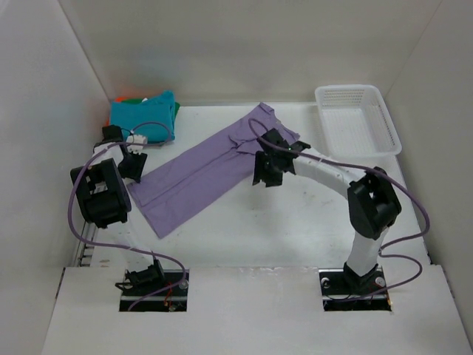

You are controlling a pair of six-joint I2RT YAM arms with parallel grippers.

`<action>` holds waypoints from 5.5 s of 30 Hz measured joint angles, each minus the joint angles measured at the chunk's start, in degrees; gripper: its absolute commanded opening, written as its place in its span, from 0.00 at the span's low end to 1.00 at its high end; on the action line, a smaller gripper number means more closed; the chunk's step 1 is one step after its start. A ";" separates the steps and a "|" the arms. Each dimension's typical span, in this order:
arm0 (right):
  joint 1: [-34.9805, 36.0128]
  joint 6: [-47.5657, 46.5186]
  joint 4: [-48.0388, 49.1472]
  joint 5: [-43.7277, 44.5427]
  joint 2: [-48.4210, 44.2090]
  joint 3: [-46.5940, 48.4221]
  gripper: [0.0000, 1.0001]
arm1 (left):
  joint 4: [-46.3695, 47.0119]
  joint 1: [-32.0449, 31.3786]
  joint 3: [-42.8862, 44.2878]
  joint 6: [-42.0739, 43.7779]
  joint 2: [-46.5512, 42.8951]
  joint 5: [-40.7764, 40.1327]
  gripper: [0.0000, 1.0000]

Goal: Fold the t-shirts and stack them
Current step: Rotate the tshirt 70 degrees, then grab the bottom of the folded rectangular tshirt with both arms

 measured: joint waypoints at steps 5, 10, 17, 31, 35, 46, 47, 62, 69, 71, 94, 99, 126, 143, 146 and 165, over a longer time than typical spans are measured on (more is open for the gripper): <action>4.02 5.03 2.19 -0.48 -1.62 -7.82 0.54 | -1.05 -0.39 0.00 -0.02 0.07 0.09 0.27; 10.05 11.34 6.16 1.57 -8.44 -15.63 0.54 | -2.95 -1.62 -2.16 0.39 -1.42 -0.11 0.11; 24.74 26.43 15.56 7.08 -18.51 -27.56 0.54 | -11.80 -3.91 -15.80 -0.50 -15.45 2.67 0.13; 45.59 53.00 26.67 15.17 6.38 -11.67 0.58 | -16.02 -1.73 -27.56 -0.46 -37.81 2.95 0.34; 46.73 58.23 25.40 16.17 11.02 -4.61 0.58 | -15.91 3.37 -27.56 1.29 -38.75 3.39 0.39; 46.71 72.00 11.58 18.99 18.40 8.09 0.54 | -21.31 16.57 -23.76 5.01 -38.03 16.02 0.44; 46.71 72.52 10.69 19.02 18.40 8.33 0.55 | -21.86 16.98 -23.17 5.33 -37.64 17.09 0.44; 45.29 74.18 4.57 17.38 22.21 15.69 0.54 | -26.84 18.80 -19.65 7.93 -36.85 22.88 0.45; 43.41 74.79 4.81 16.11 23.58 16.59 0.25 | -27.56 18.80 -18.75 8.55 -36.94 23.28 0.46; 42.93 74.95 5.49 15.21 23.87 16.50 0.16 | -27.78 18.80 -18.73 8.59 -36.94 23.37 0.46; 38.71 76.65 43.76 11.47 -6.27 -39.89 0.00 | -32.15 7.56 -17.31 15.56 -43.45 26.58 0.52; 38.75 76.48 45.09 10.84 -13.75 -48.35 0.00 | -31.82 -3.82 -17.14 18.08 -44.17 25.22 0.52; 37.59 59.30 29.16 4.87 -20.39 -44.74 0.05 | -28.55 -56.54 -50.88 60.72 -69.13 -1.57 0.49; 38.84 63.04 28.50 7.19 -25.33 -48.28 0.06 | -23.26 -43.12 -50.36 68.59 -58.97 -1.38 0.00; 39.82 62.64 28.13 7.13 -24.68 -46.80 0.06 | -25.31 -42.56 -46.69 67.43 -57.88 1.79 0.00; 42.51 62.66 28.92 6.95 -20.59 -43.30 0.10 | -27.78 -40.57 -46.86 78.53 -60.41 4.39 0.38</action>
